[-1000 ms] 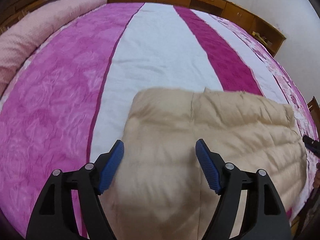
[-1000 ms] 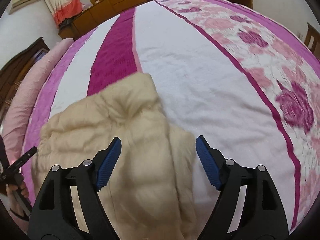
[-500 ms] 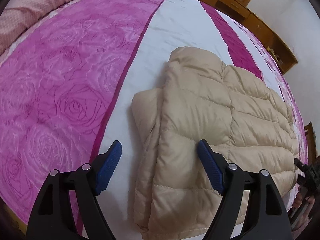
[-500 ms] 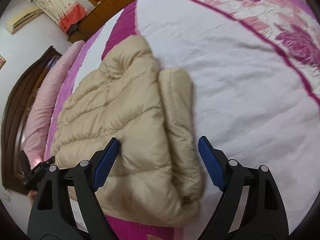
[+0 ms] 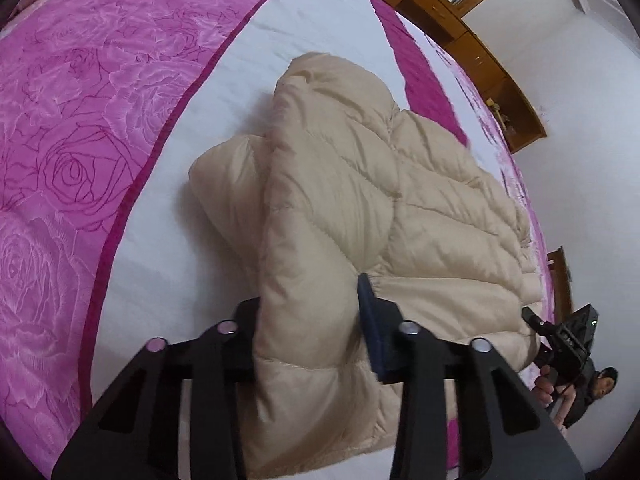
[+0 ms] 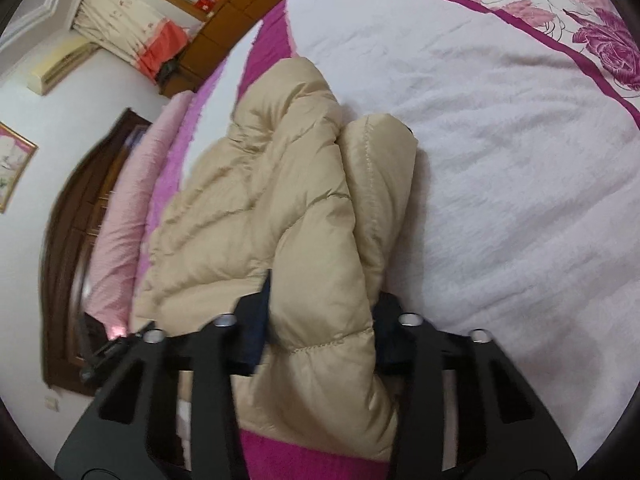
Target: Fold large clothes
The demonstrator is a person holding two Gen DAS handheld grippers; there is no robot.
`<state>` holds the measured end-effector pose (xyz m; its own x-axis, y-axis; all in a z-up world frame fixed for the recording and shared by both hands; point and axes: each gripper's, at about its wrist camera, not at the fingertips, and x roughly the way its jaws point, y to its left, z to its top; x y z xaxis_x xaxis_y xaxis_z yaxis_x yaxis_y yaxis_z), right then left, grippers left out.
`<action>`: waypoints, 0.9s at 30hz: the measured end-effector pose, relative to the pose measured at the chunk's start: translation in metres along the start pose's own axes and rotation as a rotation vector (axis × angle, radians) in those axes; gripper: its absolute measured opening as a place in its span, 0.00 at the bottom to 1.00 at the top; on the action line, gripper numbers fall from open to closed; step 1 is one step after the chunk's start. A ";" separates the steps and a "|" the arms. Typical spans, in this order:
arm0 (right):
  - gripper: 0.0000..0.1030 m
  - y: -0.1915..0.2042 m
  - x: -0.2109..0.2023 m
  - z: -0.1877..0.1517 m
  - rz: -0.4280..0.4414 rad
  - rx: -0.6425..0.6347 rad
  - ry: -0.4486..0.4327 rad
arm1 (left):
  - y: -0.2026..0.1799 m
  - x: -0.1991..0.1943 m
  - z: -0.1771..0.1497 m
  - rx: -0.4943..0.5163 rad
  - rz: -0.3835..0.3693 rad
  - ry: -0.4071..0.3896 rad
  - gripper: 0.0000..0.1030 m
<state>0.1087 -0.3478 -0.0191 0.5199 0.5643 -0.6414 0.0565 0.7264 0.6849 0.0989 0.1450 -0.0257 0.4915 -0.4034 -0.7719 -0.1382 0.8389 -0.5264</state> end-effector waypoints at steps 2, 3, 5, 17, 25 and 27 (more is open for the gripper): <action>0.25 0.000 -0.012 -0.002 0.039 0.008 -0.008 | -0.002 -0.006 -0.002 -0.009 -0.020 0.007 0.29; 0.25 0.002 -0.019 -0.003 0.037 -0.002 -0.016 | -0.007 -0.008 -0.005 -0.002 -0.025 0.015 0.28; 0.24 0.003 -0.033 -0.007 0.022 -0.012 -0.026 | -0.016 -0.012 -0.012 0.022 -0.024 0.031 0.28; 0.26 -0.035 -0.118 -0.038 -0.081 0.022 -0.045 | -0.077 -0.003 -0.078 0.200 -0.006 0.101 0.37; 0.50 -0.048 -0.101 -0.043 -0.152 0.011 -0.048 | -0.087 -0.002 -0.074 0.243 0.094 0.085 0.52; 0.61 -0.051 -0.098 -0.042 -0.187 0.013 -0.040 | -0.089 -0.010 -0.073 0.252 0.108 0.075 0.53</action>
<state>0.0186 -0.4236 -0.0059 0.5324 0.4038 -0.7439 0.1665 0.8118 0.5598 0.0438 0.0482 0.0027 0.4191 -0.3244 -0.8480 0.0364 0.9392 -0.3413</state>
